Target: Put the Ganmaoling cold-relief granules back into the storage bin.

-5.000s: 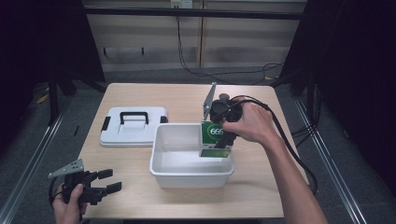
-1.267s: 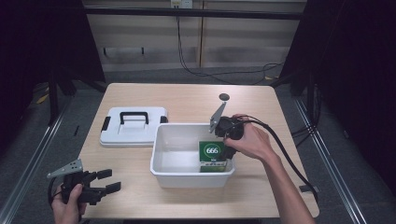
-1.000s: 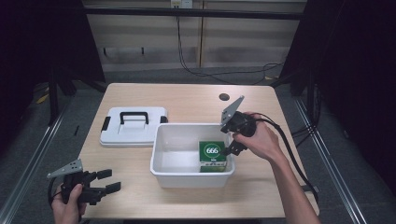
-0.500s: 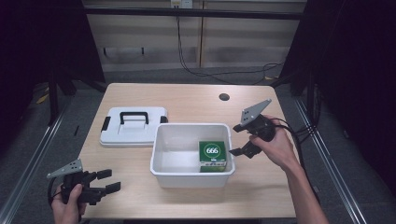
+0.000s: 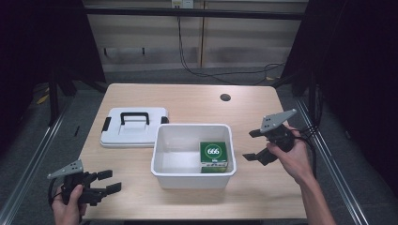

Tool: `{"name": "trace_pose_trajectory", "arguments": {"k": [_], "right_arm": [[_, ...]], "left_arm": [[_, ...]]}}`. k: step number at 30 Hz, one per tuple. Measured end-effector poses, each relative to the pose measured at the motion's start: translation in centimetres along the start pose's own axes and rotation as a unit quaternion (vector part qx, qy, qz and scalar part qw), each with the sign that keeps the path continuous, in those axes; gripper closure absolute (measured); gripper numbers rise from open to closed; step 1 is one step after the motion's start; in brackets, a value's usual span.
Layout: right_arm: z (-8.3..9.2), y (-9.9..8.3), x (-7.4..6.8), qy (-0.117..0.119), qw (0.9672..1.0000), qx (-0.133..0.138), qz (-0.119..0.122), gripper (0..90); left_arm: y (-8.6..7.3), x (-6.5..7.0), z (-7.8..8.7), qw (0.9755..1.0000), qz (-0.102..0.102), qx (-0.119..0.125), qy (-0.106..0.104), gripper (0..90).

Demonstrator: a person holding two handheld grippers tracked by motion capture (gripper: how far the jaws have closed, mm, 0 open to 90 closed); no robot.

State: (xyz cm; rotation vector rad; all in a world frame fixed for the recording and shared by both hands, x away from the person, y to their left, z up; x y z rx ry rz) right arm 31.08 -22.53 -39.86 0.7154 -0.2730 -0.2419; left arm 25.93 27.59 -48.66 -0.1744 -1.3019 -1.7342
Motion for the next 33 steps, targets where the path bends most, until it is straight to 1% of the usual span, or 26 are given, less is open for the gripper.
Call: {"name": "trace_pose_trajectory", "arguments": {"k": [2, 4, 5, 7, 8, 10, 11, 13, 14, 16, 17, 18, 21, 22, 25, 27, 29, 31, 32, 33], "right_arm": [[0.2, -0.5, -0.1, -0.011, 0.9999, 0.002, -0.008, 14.9], [0.4, -0.9, -0.3, -0.016, 0.9996, 0.008, -0.02, 15.3], [0.5, -1.2, -0.5, -0.018, 0.9995, 0.01, -0.023, 15.9], [0.7, -1.8, -0.7, -0.029, 0.9992, 0.011, -0.027, 16.0], [0.7, -2.1, -0.9, -0.028, 0.999, 0.012, -0.033, 16.0], [0.8, -2.8, -1.2, -0.039, 0.9983, 0.013, -0.042, 16.0], [0.8, -3.2, -1.4, -0.034, 0.9982, 0.016, -0.047, 16.0], [0.7, -4.1, -1.8, -0.039, 0.9974, 0.02, -0.058, 15.9], [0.7, -4.4, -2.1, -0.038, 0.9969, 0.025, -0.064, 15.9], [0.7, -5.0, -2.6, -0.03, 0.9953, 0.052, -0.075, 15.9], [0.7, -5.3, -2.7, -0.037, 0.9942, 0.059, -0.082, 15.9], [0.7, -5.7, -2.9, -0.046, 0.9938, 0.057, -0.084, 15.9], [0.5, -6.8, -3.6, -0.062, 0.9919, 0.056, -0.096, 15.9], [0.4, -7.2, -3.8, -0.064, 0.9916, 0.055, -0.098, 15.9], [0.2, -8.4, -4.4, -0.078, 0.9889, 0.054, -0.114, 15.2], [-0.1, -9.3, -4.9, -0.08, 0.9886, 0.044, -0.12, 14.4], [-0.3, -10.1, -5.3, -0.087, 0.9876, 0.04, -0.125, 13.4], [-0.6, -11.2, -5.6, -0.091, 0.9849, 0.04, -0.142, 13.1], [-0.8, -11.7, -5.7, -0.088, 0.9838, 0.039, -0.151, 13.5], [-0.8, -12.1, -5.7, -0.084, 0.9831, 0.039, -0.158, 13.5]], "left_arm": [[0.0, 0.0, 0.0, 1.0, 0.001, 0.001, 0.0, 17.8], [0.0, 0.0, 0.0, 1.0, 0.003, 0.002, 0.0, 17.8], [0.0, 0.0, 0.0, 1.0, 0.0, 0.001, 0.0, 17.8], [0.0, 0.0, 0.0, 1.0, -0.002, -0.001, -0.001, 17.8], [0.0, 0.0, 0.0, 1.0, -0.001, -0.003, 0.0, 17.8], [0.0, 0.0, 0.0, 1.0, -0.003, -0.001, -0.001, 17.8], [0.0, 0.1, 0.0, 1.0, -0.001, 0.0, -0.002, 17.8], [0.0, 0.0, 0.0, 1.0, 0.0, -0.001, 0.0, 17.8], [0.0, 0.0, 0.0, 1.0, -0.001, -0.002, 0.0, 17.8], [0.0, 0.0, 0.0, 1.0, -0.001, -0.002, 0.001, 17.8], [0.0, 0.0, 0.0, 1.0, -0.003, -0.002, 0.002, 17.8], [0.0, 0.0, 0.0, 1.0, -0.001, -0.002, 0.002, 17.8], [-0.1, 0.0, 0.0, 1.0, -0.003, -0.004, 0.002, 17.8], [-0.1, 0.0, 0.0, 1.0, -0.003, -0.005, 0.003, 17.7], [-0.1, 0.0, 0.0, 1.0, -0.002, -0.005, 0.003, 17.8], [-0.1, 0.0, 0.0, 1.0, -0.004, -0.004, 0.002, 17.8], [0.0, 0.0, 0.0, 1.0, -0.001, -0.002, 0.002, 17.8], [-0.1, 0.0, 0.0, 1.0, -0.003, -0.005, 0.002, 17.8], [-0.1, 0.1, -0.1, 1.0, -0.001, -0.005, 0.002, 17.8], [-0.1, 0.1, -0.1, 1.0, -0.005, -0.007, 0.001, 17.8]]}}
Point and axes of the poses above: each handheld gripper's, and its own axes: z roughly backward along the jaws, y roughly out of its top, x roughly to its right, the point moved 5 cm from there along -z, roughly forward along the jaws, and after that the axes turned 13 degrees about z, right-handed, at the moved point
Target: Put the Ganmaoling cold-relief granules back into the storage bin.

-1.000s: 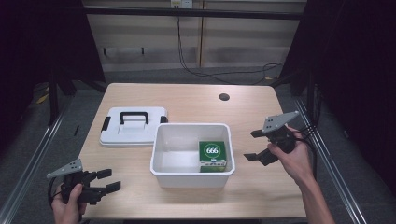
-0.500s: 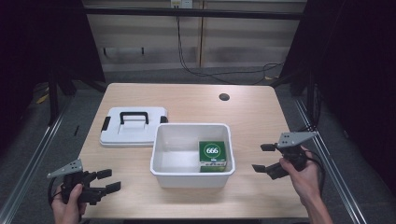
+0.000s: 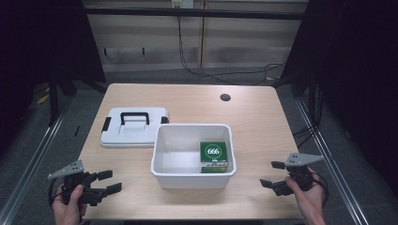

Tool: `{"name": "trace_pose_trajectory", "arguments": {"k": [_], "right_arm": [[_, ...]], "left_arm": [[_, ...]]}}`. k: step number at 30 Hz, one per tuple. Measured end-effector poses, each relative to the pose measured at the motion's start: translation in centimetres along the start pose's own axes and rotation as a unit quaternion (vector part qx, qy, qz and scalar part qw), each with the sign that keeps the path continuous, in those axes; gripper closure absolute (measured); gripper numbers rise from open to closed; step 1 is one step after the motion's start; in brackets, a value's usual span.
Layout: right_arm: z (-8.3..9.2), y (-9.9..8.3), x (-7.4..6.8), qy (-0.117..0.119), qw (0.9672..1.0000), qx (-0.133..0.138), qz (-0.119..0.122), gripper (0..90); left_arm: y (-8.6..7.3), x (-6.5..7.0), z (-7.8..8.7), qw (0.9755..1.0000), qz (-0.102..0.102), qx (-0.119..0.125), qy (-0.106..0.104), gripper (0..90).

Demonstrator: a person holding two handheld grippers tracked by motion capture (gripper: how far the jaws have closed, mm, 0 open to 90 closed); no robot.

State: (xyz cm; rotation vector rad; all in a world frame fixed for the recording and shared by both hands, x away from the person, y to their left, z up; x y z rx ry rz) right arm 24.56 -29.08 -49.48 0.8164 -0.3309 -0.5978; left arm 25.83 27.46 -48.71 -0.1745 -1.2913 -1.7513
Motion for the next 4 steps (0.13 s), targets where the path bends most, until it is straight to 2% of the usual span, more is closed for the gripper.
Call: {"name": "trace_pose_trajectory", "arguments": {"k": [3, 4], "right_arm": [[-0.08, -0.81, 0.59, -0.014, 0.9998, -0.003, -0.013, 13.1], [-0.21, -1.09, 0.67, -0.01, 0.9998, -0.007, -0.017, 13.2]], "left_arm": [[0.06, 0.08, 0.04, 1.0, 0.0, 0.003, -0.001, 17.8], [0.06, 0.01, 0.08, 1.0, -0.002, 0.001, 0.0, 17.8]]}}
Point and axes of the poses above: each handheld gripper's, and its own axes: z roughly backward along the jaws, y roughly out of its top, x roughly to its right, the point moved 5 cm from there along -z, roughly forward along the jaws, and after that the axes turned 13 degrees about z, right-handed, at the moved point
